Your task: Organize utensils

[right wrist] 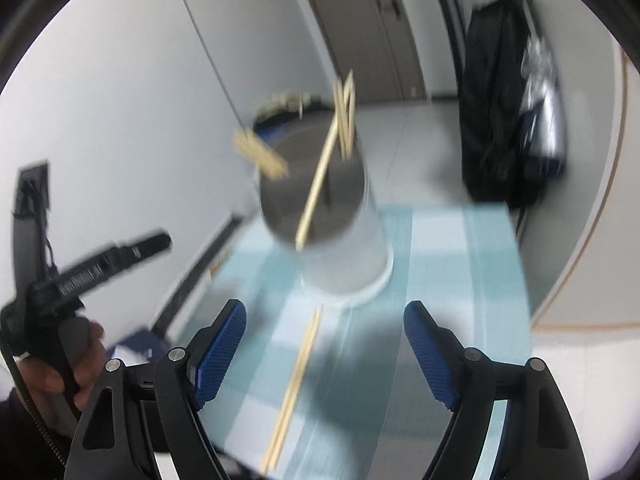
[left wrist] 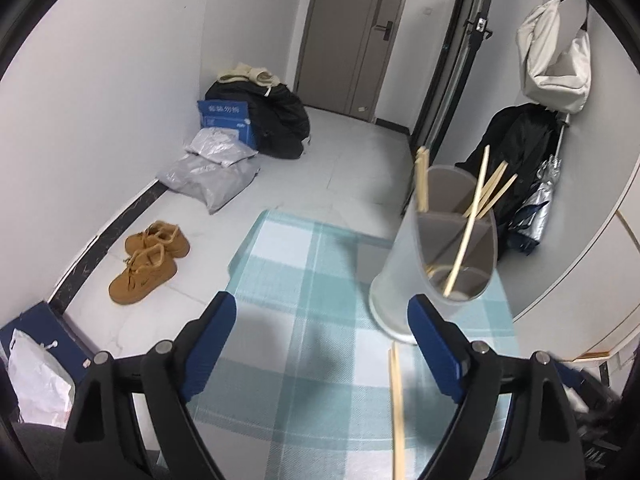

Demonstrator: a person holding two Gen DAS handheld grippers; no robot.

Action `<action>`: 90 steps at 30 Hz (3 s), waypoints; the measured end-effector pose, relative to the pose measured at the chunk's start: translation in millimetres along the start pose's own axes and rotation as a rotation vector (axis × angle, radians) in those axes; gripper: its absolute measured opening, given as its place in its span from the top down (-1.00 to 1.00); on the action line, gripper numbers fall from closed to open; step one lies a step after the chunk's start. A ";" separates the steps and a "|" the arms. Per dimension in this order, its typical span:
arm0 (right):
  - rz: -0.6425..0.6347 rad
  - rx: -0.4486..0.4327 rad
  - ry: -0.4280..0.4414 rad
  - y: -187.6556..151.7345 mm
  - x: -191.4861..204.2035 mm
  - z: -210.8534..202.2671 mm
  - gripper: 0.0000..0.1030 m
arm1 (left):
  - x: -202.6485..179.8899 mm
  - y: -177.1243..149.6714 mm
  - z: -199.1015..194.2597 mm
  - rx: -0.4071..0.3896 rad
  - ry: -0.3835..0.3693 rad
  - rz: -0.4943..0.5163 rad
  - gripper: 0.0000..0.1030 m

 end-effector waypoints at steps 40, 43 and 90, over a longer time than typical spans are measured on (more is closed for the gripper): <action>0.107 -0.115 -0.027 208.7 -19.2 10.6 0.15 | 36.2 -8.3 11.7 0.072 -0.020 -0.153 -0.66; 0.154 -0.023 -0.009 228.4 -20.8 48.4 0.43 | 36.6 -6.8 12.1 0.072 -0.021 -0.159 -0.66; 0.017 -0.447 -0.027 152.7 6.7 -33.9 -0.15 | 24.1 -1.5 13.3 0.035 -0.007 -0.117 -0.66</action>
Point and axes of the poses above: each gripper's, at about its wrist camera, not at the fingertips, and z roughly the way its jaws point, x to its left, y to its top, the point moved 6 cm from there along z, roughly the way its jaws point, and after that the axes turned 14 degrees about -y, right-handed, at the moved point
